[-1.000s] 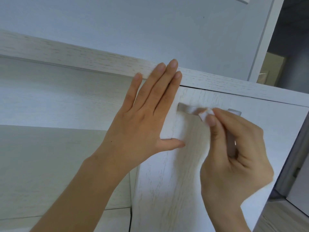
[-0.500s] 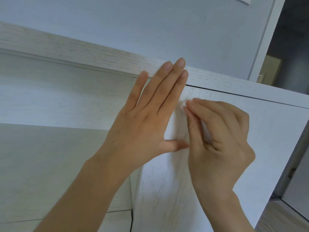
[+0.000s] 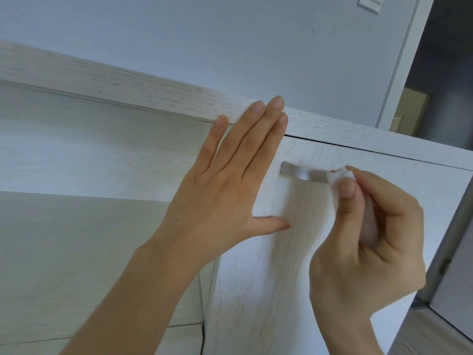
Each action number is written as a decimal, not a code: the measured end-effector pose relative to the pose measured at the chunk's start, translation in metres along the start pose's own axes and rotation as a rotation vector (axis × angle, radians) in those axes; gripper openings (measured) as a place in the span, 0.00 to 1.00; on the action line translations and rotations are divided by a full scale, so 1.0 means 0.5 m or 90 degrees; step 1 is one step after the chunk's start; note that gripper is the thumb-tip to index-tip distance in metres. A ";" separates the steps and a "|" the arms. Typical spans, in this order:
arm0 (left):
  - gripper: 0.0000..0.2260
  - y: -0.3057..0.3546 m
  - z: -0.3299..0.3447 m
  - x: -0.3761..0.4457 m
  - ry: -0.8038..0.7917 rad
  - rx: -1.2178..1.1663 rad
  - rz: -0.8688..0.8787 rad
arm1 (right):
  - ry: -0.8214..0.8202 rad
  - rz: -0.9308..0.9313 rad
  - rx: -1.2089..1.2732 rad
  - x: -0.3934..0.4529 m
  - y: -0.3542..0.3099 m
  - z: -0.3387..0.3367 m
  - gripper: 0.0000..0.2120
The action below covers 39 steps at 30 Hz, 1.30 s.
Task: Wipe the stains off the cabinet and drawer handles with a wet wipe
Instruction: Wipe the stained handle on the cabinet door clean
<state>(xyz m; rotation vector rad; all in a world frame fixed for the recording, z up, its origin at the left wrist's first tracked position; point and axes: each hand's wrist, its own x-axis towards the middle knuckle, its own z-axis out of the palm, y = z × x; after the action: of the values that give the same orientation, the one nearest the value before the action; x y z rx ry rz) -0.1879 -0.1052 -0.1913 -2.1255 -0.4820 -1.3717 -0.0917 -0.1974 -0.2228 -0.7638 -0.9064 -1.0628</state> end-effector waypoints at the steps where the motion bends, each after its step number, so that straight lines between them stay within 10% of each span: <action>1: 0.51 0.000 0.000 0.000 -0.002 0.000 -0.001 | -0.004 0.015 0.004 -0.001 -0.001 0.000 0.05; 39: 0.53 0.020 -0.004 -0.003 -0.018 0.098 -0.020 | -0.063 0.014 -0.127 0.026 0.033 -0.025 0.05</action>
<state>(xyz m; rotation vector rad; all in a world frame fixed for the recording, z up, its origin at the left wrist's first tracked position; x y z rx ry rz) -0.1841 -0.1140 -0.1948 -2.0229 -0.6147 -1.2809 -0.0703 -0.2085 -0.2180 -0.9975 -0.8828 -1.1146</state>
